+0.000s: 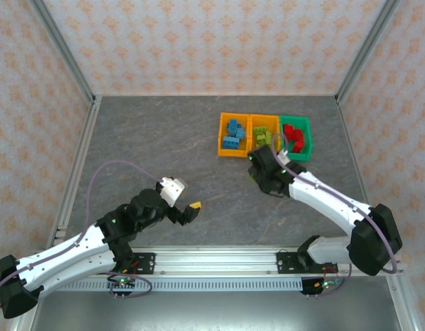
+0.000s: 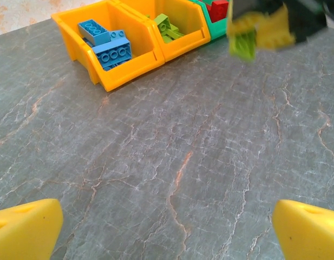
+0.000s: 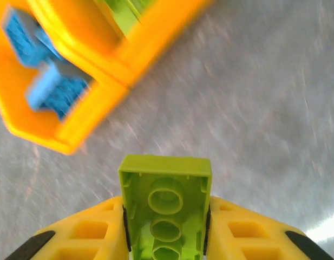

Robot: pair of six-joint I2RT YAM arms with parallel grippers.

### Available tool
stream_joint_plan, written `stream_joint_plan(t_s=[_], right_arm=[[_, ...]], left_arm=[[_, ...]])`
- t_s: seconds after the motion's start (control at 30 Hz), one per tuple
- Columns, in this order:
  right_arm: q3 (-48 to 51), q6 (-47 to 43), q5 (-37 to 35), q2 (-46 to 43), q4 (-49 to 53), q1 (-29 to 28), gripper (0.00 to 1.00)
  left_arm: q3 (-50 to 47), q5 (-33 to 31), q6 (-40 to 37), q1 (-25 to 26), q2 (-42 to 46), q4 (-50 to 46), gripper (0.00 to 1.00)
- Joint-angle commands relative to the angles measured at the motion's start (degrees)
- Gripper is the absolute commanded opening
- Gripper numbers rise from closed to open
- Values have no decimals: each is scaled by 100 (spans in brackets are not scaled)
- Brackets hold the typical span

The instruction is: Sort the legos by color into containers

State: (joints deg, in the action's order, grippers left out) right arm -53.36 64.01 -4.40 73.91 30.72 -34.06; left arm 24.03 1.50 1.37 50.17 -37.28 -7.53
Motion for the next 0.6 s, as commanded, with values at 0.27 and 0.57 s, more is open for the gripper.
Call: stream_joint_plan(t_s=[0.27, 0.57], right_arm=[[-3268, -3232, 241, 2978, 328, 1552, 34], [-5195, -3271, 527, 4024, 1441, 1763, 64]], left_arm=[[5, -270, -143, 14, -137, 91, 100], [50, -445, -138, 16, -254, 59, 100]])
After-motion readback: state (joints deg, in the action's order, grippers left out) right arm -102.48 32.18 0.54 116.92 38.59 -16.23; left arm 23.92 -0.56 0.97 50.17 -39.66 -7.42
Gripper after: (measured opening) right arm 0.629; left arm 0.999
